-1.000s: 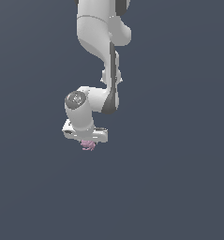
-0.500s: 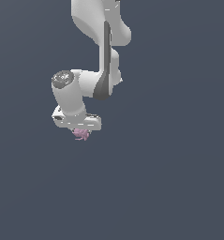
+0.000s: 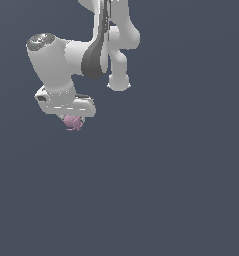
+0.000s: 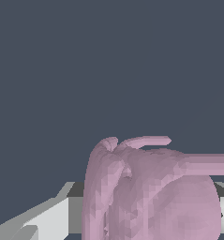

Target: Pick up the object and move it to a goal position.

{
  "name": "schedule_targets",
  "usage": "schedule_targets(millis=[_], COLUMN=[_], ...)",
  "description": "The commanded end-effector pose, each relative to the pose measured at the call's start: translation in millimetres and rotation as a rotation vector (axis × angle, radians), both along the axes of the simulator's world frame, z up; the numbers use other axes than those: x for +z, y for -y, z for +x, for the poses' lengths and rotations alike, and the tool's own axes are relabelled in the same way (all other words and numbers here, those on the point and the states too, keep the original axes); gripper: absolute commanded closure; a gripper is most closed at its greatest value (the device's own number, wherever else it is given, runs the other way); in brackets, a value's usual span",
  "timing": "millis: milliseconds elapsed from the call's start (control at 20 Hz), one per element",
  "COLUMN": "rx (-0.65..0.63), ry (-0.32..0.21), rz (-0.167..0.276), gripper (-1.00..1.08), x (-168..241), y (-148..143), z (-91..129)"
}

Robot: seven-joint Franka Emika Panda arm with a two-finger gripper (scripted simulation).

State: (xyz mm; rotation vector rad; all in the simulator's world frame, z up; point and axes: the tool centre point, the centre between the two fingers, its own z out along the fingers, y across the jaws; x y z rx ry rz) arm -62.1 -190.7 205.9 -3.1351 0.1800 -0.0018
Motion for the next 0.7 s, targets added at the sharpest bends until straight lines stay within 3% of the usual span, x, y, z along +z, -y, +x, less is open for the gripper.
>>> schedule_targets(millis=[0,650], rx=[0.001,0.001], ry=[-0.001,-0.001], rz=[0.001,-0.001], gripper=[1.08,1.08], x=[20,69], y=[9,34], z=[-9,-26])
